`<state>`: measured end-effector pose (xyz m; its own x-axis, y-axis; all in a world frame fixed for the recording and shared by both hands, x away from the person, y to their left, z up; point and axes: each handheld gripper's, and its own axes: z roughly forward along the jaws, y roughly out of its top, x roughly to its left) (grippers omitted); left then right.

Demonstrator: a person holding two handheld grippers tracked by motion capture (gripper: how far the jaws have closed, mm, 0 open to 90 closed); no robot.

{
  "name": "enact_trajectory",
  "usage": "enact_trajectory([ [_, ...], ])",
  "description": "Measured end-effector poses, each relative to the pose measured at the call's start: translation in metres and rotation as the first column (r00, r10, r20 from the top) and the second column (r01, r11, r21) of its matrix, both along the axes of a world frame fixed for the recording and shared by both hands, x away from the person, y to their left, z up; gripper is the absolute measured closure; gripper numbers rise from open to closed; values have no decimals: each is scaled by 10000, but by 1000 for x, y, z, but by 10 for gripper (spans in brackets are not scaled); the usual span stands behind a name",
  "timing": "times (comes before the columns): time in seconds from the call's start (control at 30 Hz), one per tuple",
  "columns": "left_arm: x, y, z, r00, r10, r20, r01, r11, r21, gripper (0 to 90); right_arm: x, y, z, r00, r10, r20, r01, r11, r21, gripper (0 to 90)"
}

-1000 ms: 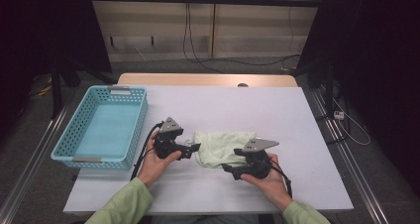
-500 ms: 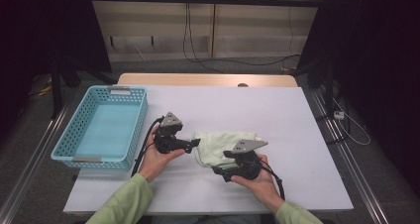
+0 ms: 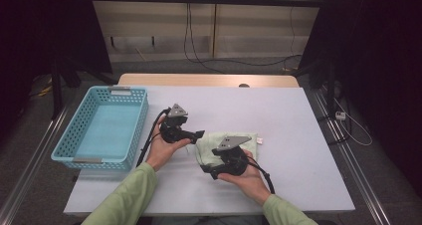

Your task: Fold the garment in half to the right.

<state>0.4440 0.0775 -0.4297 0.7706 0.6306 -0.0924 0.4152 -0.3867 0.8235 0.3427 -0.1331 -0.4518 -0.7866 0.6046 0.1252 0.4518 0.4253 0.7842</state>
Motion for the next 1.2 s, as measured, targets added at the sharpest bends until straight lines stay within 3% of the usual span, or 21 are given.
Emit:
enact_trajectory([
  [0.2,2,6,-2,9998,177,-77,-177,9998,45,133,4,10,-8,9999,-99,64,101,9989,-456,476],
  [0.37,3,4,-7,9996,93,-273,-88,9998,191,157,6,15,-14,9994,-350,17,350,9955,-884,531],
  [0.4,3,2,-8,9988,70,-490,-66,9999,93,168,5,16,-14,9996,-221,151,235,9952,-954,526],
  [0.47,3,0,-11,9980,-179,-606,184,9998,63,270,2,19,-14,9993,-265,252,291,9937,-1085,530],
  [0.53,3,-3,-13,9969,-146,-778,162,9997,196,303,0,21,-15,9984,-306,475,365,9911,-1284,532],
  [0.7,5,-7,-20,9933,-257,-1131,277,9995,164,431,-1,21,-16,9982,-391,459,443,9918,-1202,533],
  [0.87,10,-6,-29,9846,-314,-1718,343,9993,137,507,0,20,-16,9983,-369,453,420,9922,-1172,533],
  [1.0,9,-10,-33,9848,-361,-1696,417,9987,291,555,0,20,-16,9983,-394,426,438,9932,-1081,532],
  [1.2,8,-9,-37,9800,-554,-1911,561,9984,-17,619,-1,20,-15,9977,-517,436,564,9918,-1147,532],
])
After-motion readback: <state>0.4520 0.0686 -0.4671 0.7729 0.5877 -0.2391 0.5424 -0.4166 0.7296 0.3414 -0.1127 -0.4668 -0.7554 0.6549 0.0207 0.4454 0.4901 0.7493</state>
